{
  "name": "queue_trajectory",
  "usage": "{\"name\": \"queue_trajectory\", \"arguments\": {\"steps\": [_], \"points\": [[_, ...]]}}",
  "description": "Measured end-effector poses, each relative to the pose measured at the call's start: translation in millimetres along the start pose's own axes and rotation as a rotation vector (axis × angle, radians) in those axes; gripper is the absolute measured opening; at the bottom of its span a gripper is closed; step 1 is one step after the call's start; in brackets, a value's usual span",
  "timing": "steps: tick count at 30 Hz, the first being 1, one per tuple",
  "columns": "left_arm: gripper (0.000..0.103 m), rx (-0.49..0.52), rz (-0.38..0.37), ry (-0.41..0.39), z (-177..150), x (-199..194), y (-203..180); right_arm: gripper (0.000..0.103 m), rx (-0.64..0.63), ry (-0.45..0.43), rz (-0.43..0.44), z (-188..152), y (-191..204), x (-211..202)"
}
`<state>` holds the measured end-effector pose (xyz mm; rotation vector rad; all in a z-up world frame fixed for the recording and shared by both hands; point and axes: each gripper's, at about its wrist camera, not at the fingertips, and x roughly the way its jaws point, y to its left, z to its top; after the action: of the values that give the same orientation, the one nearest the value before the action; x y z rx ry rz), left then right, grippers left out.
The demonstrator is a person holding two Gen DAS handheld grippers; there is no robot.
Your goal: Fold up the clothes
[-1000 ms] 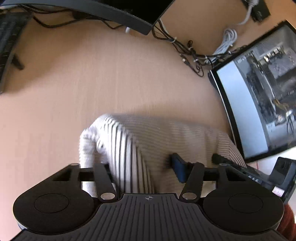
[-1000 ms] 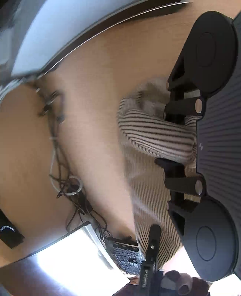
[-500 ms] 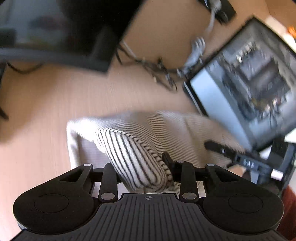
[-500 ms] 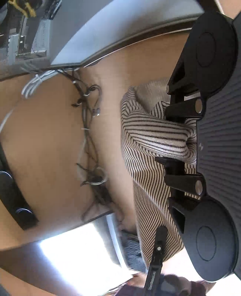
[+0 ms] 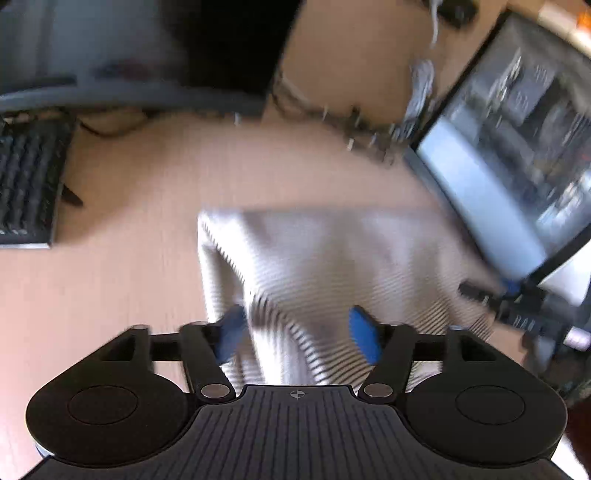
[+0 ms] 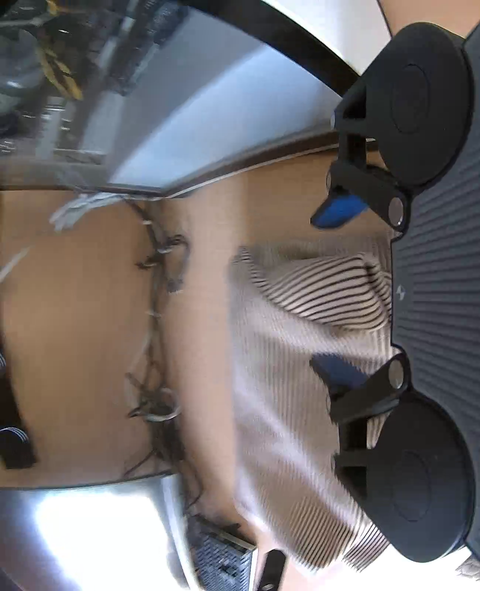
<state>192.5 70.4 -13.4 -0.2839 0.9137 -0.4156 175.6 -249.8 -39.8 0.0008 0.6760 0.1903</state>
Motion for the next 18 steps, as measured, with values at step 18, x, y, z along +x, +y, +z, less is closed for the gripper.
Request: {"name": "queue_trajectory", "arguments": {"steps": [18], "points": [[0.103, -0.108, -0.097, 0.095, -13.8, 52.7, -4.2, 0.103, 0.123, -0.021, 0.169, -20.8, 14.8, 40.5]]}}
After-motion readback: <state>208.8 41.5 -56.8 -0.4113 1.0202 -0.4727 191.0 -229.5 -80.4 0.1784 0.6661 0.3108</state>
